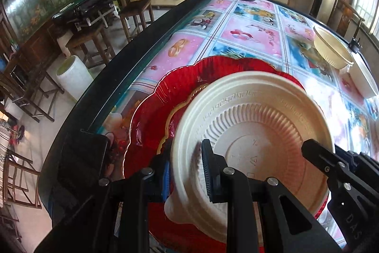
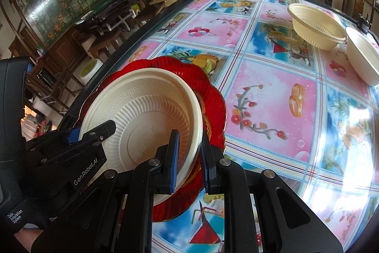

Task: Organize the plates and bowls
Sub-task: 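Lower the beige bowl onto the stacked red plates and open left gripper, then move the left gripper to the rim of a large white bowl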

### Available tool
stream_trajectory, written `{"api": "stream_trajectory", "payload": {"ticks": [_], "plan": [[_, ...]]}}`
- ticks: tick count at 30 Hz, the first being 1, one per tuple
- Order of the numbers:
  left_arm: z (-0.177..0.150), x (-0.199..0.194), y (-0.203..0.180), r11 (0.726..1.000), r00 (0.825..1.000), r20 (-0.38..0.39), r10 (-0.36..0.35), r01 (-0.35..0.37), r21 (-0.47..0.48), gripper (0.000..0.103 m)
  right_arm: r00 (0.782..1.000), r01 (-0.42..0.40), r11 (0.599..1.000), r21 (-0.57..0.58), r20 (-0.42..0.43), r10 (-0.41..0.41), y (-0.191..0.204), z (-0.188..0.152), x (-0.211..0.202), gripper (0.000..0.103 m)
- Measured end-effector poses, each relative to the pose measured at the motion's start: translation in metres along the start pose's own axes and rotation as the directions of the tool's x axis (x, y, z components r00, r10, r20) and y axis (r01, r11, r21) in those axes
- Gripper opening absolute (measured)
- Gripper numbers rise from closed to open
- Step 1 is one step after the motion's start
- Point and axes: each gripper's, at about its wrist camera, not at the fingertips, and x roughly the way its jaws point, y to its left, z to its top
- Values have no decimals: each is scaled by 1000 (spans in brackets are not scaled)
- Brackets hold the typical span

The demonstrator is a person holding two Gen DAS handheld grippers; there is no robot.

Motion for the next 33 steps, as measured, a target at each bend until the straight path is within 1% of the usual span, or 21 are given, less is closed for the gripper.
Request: {"api": "stream_trajectory", "payload": {"ticks": [2, 4, 5, 6, 7, 8, 9, 11, 14, 16, 18, 21, 25, 29, 33], "plan": [[1, 0, 2, 1000, 1000, 1, -10, 10, -13, 24, 999, -33, 999, 28, -4, 33, -4, 0, 2, 20], [2, -3, 3, 999, 999, 3, -37, 37, -19, 37, 997, -72, 996, 57, -8, 72, -9, 0, 2, 21], [2, -5, 2, 999, 999, 12, -42, 42, -18, 41, 997, -80, 994, 68, -8, 81, -10, 0, 1, 23], [2, -8, 2, 999, 999, 27, -31, 32, -19, 53, 996, -88, 993, 73, -4, 89, -11, 1, -2, 25], [3, -13, 2, 1000, 999, 49, -5, 6, -21, 64, 996, -94, 993, 75, 5, 93, -11, 1, -5, 32], [3, -17, 3, 1000, 997, 76, 8, -6, -25, 68, 995, -98, 992, 79, 19, 97, -12, 2, -9, 41], [4, -22, 4, 999, 995, 99, 17, -14, -29, 72, 995, -100, 991, 83, 29, 98, -12, 2, -12, 45], [6, -28, 7, 999, 993, 121, 19, -14, -42, 73, 993, -111, 989, 94, 51, 107, -15, 3, -19, 46], [12, -36, 9, 997, 991, 135, -21, 30, -65, 73, 991, -119, 987, 109, 65, 113, -20, 4, -26, 45], [17, -41, 4, 996, 989, 142, -48, 59, -68, 73, 990, -123, 984, 126, 83, 113, -28, 6, -33, 45], [22, -44, -8, 996, 988, 139, -70, 77, -51, 73, 989, -117, 983, 142, 103, 103, -38, 7, -42, 45], [28, -48, -36, 993, 985, 132, -112, 114, -12, 74, 989, -93, 978, 187, 131, 69, -63, 9, -57, 45], [39, -53, -84, 985, 977, 124, -171, 167, 42, 74, 986, -52, 963, 265, 164, 8, -108, 9, -78, 45], [49, -52, -137, 976, 974, 107, -200, 189, 107, 74, 980, 13, 948, 319, 183, -75, -156, 11, -100, 45], [58, -48, -183, 964, 968, 77, -239, 226, 143, 74, 971, 75, 929, 363, 187, -151, -201, 15, -118, 45]]}}
